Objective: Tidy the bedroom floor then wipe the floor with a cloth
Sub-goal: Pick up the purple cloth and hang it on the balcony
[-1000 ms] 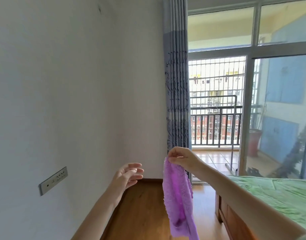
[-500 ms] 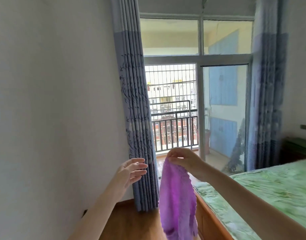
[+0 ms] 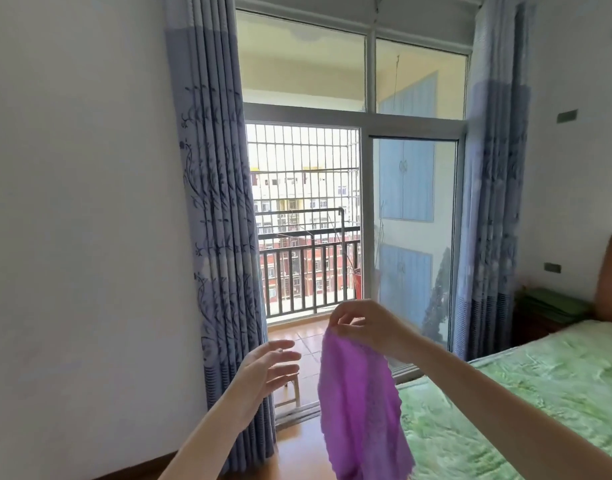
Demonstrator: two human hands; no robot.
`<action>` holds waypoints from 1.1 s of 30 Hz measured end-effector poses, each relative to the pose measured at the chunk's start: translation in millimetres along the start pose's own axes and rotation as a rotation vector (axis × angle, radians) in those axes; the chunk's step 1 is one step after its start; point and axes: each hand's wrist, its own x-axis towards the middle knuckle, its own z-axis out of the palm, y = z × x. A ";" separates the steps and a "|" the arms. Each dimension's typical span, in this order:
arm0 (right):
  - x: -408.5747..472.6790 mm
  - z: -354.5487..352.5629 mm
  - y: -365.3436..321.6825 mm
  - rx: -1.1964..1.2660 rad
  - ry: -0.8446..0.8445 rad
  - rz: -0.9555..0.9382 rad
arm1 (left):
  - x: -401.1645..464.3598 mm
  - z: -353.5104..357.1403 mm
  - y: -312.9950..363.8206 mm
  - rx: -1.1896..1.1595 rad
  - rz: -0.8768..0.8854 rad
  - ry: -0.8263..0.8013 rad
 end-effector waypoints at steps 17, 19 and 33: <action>262.4 -57.7 132.5 -0.079 0.017 -0.138 | 289.6 -7.0 5.6 -0.085 0.033 0.001; 287.1 -50.1 147.6 -0.082 0.023 -0.116 | 315.6 -17.2 3.8 -0.079 0.028 -0.002; 510.8 -9.9 193.0 -0.062 0.109 -0.106 | 551.0 -132.6 28.1 0.050 0.083 -0.127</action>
